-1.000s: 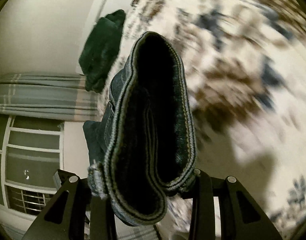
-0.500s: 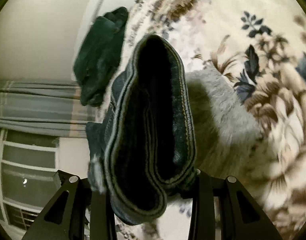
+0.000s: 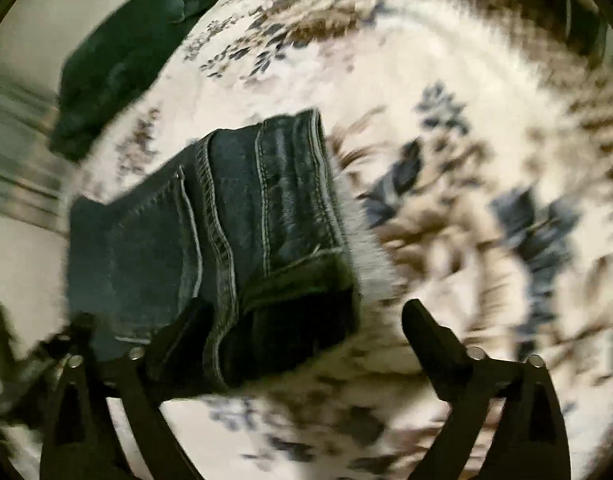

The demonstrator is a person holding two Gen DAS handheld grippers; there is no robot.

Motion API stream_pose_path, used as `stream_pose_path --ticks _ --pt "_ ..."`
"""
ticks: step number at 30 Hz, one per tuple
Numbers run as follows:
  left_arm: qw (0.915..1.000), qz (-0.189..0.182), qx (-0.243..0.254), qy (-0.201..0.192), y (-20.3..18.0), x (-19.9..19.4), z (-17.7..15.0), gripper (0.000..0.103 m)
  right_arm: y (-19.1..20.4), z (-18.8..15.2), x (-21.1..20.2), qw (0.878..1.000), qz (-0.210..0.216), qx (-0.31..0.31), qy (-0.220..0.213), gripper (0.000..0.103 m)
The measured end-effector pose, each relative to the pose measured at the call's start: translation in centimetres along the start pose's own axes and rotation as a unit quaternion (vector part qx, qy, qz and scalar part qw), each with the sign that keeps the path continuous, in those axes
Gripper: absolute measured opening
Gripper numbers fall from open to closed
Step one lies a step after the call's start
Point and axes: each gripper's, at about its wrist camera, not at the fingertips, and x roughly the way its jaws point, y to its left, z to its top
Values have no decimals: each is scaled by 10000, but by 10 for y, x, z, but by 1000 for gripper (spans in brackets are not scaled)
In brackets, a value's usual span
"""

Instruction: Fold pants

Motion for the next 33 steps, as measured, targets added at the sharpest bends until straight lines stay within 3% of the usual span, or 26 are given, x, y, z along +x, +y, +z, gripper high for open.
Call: stream_pose_path --ticks 3,8,20,33 --pt "9991 315 291 30 -16 -3 -8 101 23 -9 -24 9944 -840 -475 -434 103" --pt "9966 612 496 -230 -35 -27 -17 101 45 -27 -68 9838 -1356 -841 -820 103" --pt "9903 827 535 -977 -80 -169 -58 101 73 -84 -224 9787 -1105 -1040 -1380 103" --pt "9797 901 597 -1691 -139 -357 -139 101 65 -178 -460 9649 -845 -1243 -2153 103"
